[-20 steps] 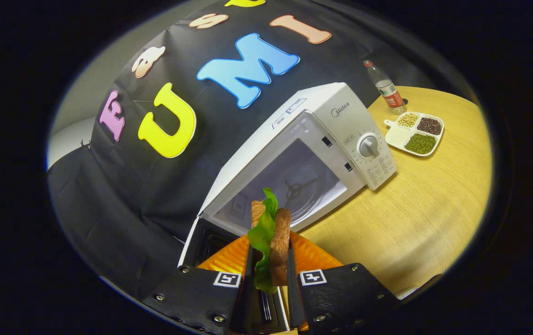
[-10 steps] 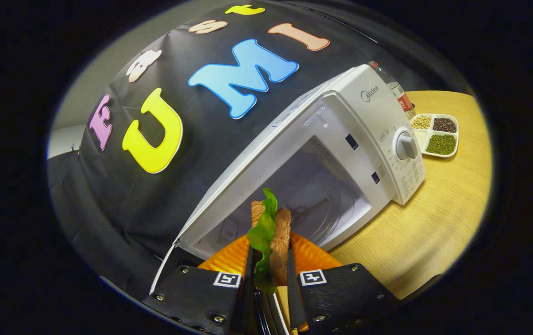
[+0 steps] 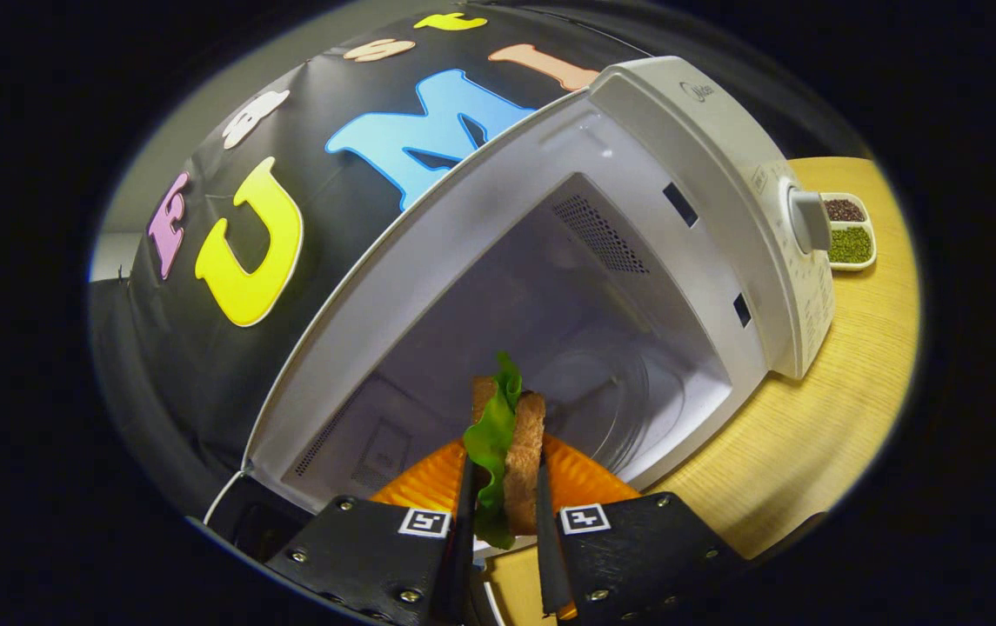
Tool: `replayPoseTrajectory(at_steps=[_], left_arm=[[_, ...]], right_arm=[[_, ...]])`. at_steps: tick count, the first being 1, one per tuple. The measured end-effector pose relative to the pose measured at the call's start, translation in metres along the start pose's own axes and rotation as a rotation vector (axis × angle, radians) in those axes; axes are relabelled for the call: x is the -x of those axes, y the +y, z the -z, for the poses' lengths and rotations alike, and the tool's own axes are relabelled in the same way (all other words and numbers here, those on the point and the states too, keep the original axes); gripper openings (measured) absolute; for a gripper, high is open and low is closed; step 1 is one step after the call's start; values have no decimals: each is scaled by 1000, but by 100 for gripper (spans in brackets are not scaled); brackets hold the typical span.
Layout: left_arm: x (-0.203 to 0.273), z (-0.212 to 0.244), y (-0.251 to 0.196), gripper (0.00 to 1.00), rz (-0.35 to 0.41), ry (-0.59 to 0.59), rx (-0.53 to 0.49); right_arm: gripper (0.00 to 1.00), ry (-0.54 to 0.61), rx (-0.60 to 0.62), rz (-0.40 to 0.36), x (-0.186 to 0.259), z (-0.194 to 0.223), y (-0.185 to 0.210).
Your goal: Open the microwave oven with the left hand, put the food in, and close the microwave oven.
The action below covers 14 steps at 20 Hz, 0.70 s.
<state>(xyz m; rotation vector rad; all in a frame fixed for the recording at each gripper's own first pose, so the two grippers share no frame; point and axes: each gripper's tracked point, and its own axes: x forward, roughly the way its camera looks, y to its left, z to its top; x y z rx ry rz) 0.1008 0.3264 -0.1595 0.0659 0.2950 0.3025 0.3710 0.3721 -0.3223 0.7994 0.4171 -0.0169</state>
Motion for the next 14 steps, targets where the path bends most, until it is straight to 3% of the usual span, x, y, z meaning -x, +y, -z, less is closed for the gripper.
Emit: replayPoseTrajectory(at_steps=[5,6,8,10,11,12,14], left_arm=[[-4,7,-11,99,16,18,-10],[-4,6,-13,92,22,20,-11],[-5,8,-17,95,30,17,-18],[-5,9,-20,95,39,16,-22],[-5,7,-22,95,43,10,-22],[-5,7,-24,95,48,8,-19],[-7,9,-27,99,59,1,-10]], right_arm=[[37,-20,162,63,-8,3,-14],[42,-28,201,88,-9,1,-20],[55,-19,250,108,-12,3,-25],[55,-27,284,150,-14,-4,-36],[75,-26,307,174,-12,-7,-42],[88,-21,320,183,-10,-10,-45],[98,-21,347,160,-2,-17,-40]])
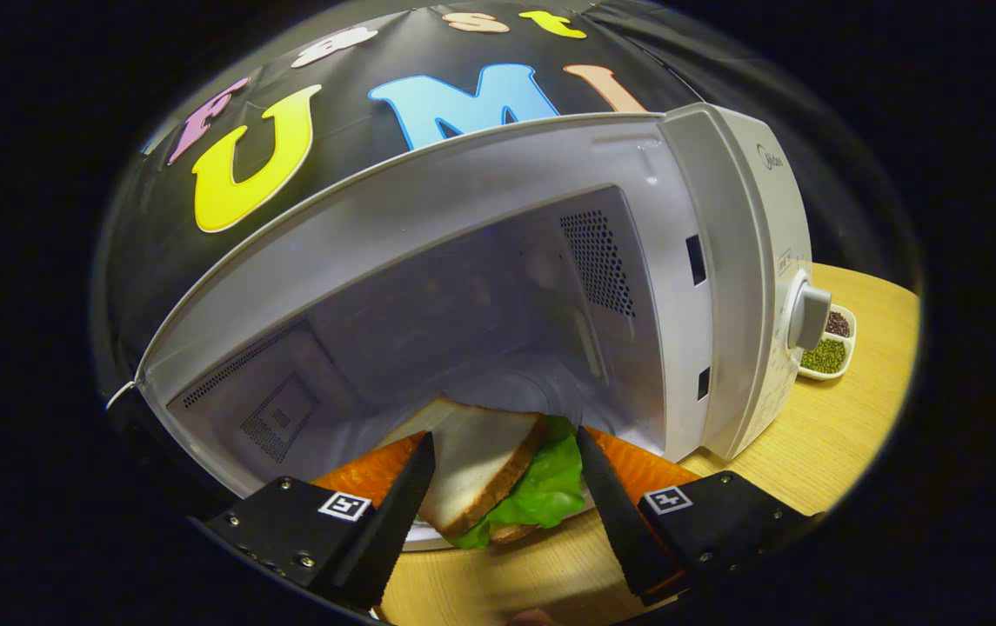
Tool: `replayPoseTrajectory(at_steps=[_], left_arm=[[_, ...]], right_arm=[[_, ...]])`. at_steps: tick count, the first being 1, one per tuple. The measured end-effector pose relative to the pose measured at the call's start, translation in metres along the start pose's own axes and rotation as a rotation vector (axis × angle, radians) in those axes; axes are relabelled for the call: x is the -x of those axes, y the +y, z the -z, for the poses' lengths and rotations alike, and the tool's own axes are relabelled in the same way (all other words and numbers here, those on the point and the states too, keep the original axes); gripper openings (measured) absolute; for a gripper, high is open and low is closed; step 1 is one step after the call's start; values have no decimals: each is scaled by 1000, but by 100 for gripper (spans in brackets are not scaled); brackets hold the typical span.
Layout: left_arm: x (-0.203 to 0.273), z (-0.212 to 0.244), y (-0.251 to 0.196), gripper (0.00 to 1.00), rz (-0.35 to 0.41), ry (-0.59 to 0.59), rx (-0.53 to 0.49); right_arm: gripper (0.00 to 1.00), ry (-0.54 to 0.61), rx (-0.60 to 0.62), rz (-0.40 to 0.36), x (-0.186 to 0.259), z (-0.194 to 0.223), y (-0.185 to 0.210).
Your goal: Open the microwave oven with the left hand, put the food in, and close the microwave oven.
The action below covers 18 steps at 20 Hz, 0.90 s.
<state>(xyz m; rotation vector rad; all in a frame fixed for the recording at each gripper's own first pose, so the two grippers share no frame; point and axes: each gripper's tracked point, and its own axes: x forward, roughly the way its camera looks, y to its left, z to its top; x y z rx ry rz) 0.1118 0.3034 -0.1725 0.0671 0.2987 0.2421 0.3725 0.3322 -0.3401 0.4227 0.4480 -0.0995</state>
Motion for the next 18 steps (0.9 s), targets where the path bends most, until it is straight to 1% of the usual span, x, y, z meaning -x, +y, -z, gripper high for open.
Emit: replayPoseTrajectory(at_steps=[1,3,4,5,6,8,10,11,12,13,14,15,18], left_arm=[[-1,2,-4,92,6,-3,8],[-5,4,-11,99,22,-12,26],[-7,6,-16,95,31,-13,36],[-10,9,-21,98,40,-14,45],[-13,11,-26,95,49,-13,53],[-17,13,-32,99,62,-17,59],[-20,16,-40,99,73,-25,60],[-21,18,-42,95,75,-27,62],[-22,20,-44,99,77,-25,67],[-22,23,-48,95,79,-21,72],[-22,26,-50,95,77,-18,77],[-22,29,-53,99,76,-16,81],[-22,37,-60,99,75,-15,87]], right_arm=[[98,-13,27,-14,9,-8,1],[98,-38,80,-56,32,-25,7],[98,-57,107,-83,46,-35,11],[98,-76,139,-103,61,-46,12],[98,-96,166,-118,77,-56,13],[98,-131,204,-153,106,-75,12],[98,-162,219,-178,134,-94,9],[98,-175,222,-190,148,-102,8],[98,-188,228,-203,162,-109,6],[98,-201,236,-209,175,-118,2],[98,-215,245,-218,190,-126,-1],[98,-229,254,-223,202,-133,-6],[98,-270,291,-240,239,-150,-19]])
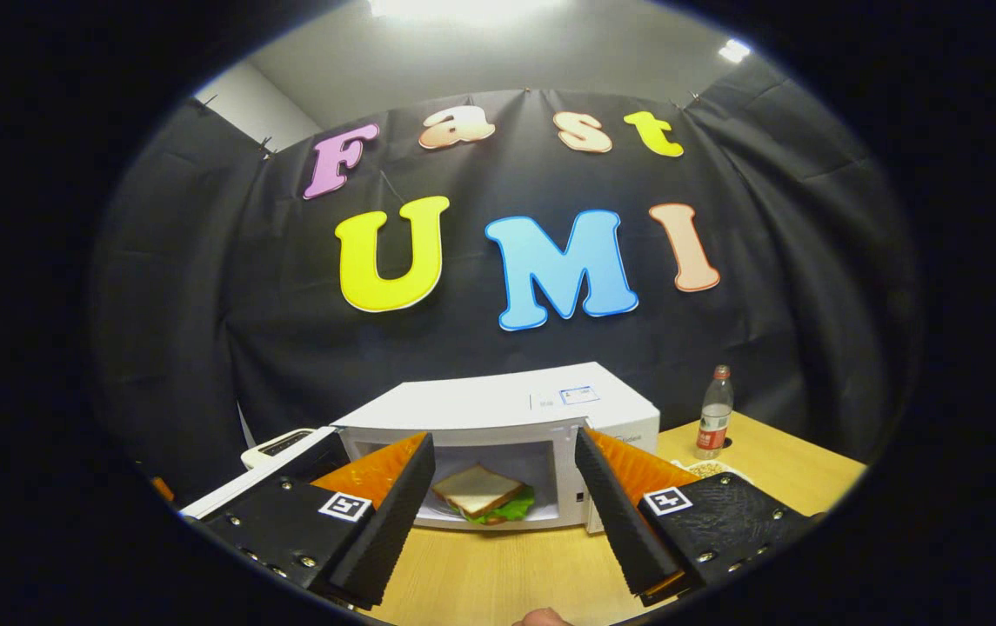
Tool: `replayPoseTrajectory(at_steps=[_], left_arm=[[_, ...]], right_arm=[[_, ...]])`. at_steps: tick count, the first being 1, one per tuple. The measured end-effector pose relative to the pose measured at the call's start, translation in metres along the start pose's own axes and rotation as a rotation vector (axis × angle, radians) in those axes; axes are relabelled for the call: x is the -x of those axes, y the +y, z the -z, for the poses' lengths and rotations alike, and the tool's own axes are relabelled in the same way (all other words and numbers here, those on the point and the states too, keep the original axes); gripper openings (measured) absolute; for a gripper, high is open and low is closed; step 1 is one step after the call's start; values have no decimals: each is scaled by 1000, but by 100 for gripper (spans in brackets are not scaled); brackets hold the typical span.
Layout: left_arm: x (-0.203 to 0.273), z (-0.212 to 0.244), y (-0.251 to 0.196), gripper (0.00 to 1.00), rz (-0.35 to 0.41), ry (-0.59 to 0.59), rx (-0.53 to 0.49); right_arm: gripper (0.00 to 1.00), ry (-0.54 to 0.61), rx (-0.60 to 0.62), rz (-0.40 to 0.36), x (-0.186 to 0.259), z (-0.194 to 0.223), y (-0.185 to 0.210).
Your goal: Open the microwave oven with the left hand, put the food in, and close the microwave oven.
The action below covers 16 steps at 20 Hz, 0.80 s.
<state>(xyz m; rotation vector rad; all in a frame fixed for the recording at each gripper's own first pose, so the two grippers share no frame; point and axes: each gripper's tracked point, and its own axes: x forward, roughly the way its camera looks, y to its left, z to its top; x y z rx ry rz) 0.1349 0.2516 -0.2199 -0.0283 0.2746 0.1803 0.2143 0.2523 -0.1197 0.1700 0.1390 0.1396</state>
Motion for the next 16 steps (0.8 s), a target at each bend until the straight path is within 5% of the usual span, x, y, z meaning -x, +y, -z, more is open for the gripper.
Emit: replayPoseTrajectory(at_steps=[10,13,16], left_arm=[[1,17,-31,97,26,23,-14],[3,24,-52,74,90,41,2],[5,25,-67,38,128,48,-15]], right_arm=[[98,-7,54,-8,89,-23,-39],[98,-7,63,1,103,-25,-50],[98,-6,67,13,109,-29,-58]])
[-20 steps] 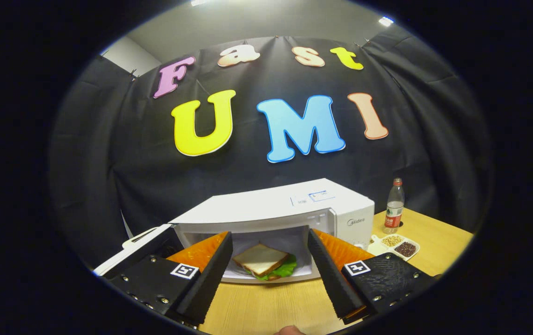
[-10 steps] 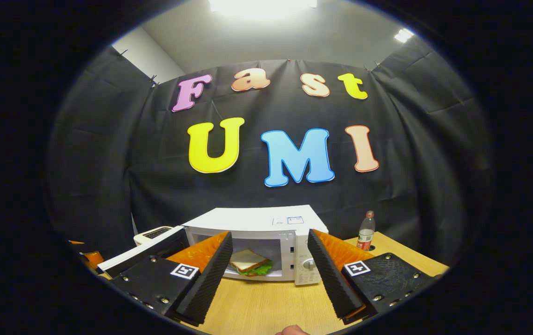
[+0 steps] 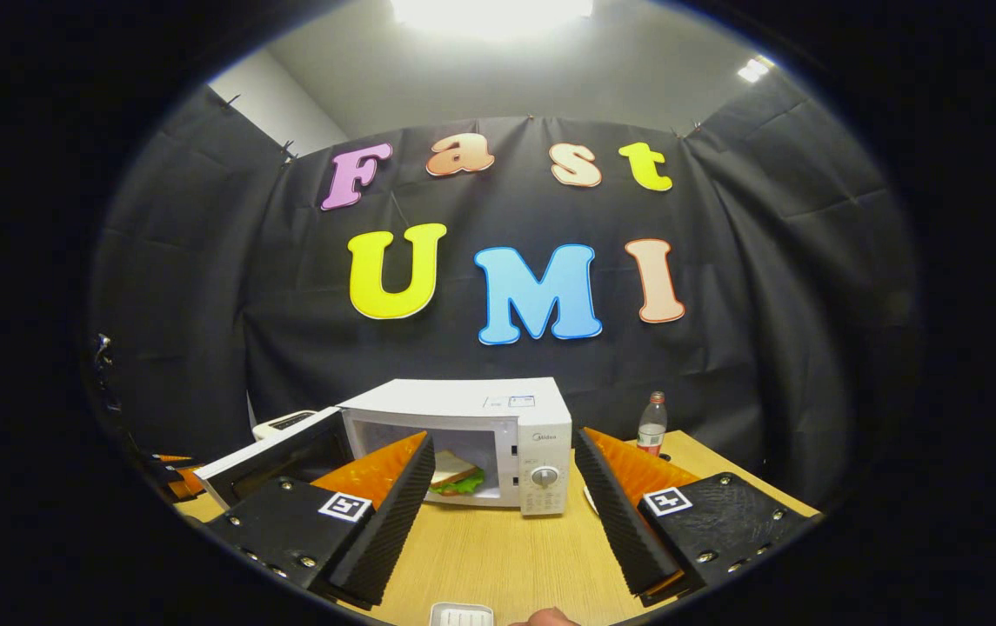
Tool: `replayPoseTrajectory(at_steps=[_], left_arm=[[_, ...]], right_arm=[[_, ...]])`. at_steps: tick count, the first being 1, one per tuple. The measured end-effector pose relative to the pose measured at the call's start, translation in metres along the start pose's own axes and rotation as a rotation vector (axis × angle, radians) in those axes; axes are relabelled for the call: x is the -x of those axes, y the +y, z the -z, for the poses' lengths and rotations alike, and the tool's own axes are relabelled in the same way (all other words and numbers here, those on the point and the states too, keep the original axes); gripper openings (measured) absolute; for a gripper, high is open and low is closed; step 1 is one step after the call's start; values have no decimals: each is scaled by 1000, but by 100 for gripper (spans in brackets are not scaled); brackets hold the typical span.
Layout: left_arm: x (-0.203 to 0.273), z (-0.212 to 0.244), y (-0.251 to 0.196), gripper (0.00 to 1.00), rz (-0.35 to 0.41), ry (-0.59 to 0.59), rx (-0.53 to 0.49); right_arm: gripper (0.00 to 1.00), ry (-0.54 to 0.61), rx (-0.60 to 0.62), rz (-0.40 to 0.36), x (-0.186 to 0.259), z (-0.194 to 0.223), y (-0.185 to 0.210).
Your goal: Open the microwave oven with the left hand, put the food in, and close the microwave oven.
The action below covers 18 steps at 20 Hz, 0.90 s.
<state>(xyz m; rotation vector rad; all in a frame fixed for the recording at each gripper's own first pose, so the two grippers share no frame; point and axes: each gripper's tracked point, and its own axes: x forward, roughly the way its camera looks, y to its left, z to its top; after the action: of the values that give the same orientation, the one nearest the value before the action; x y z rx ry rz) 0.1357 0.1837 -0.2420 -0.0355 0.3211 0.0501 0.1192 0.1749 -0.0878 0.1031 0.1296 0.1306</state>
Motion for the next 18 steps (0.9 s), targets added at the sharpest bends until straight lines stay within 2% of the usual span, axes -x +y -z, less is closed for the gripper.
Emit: replayPoseTrajectory(at_steps=[1,2,3,5,6,7,9,11,13,18], left_arm=[[-3,0,-4,26,9,2,-1],[-4,0,-9,22,17,5,0],[-4,0,-13,8,28,9,-2],[-5,2,-26,7,78,24,8],[-5,2,-34,10,103,30,11],[-7,4,-41,7,127,34,10],[-8,7,-59,10,174,47,1],[-10,5,-79,7,224,49,-6],[-14,5,-97,10,273,49,-17],[-29,4,-147,10,404,66,-16]], right_arm=[[98,-5,0,1,3,-2,-2],[98,-10,1,4,1,-5,-11],[98,-11,3,6,2,-7,-13],[98,-12,5,12,2,-8,-15],[98,-14,6,15,3,-10,-16],[98,-18,10,21,3,-10,-16],[98,-8,21,25,4,-7,-17],[98,-7,23,35,5,-8,-19],[97,-5,26,57,8,-6,-24],[98,29,31,129,15,5,-44]])
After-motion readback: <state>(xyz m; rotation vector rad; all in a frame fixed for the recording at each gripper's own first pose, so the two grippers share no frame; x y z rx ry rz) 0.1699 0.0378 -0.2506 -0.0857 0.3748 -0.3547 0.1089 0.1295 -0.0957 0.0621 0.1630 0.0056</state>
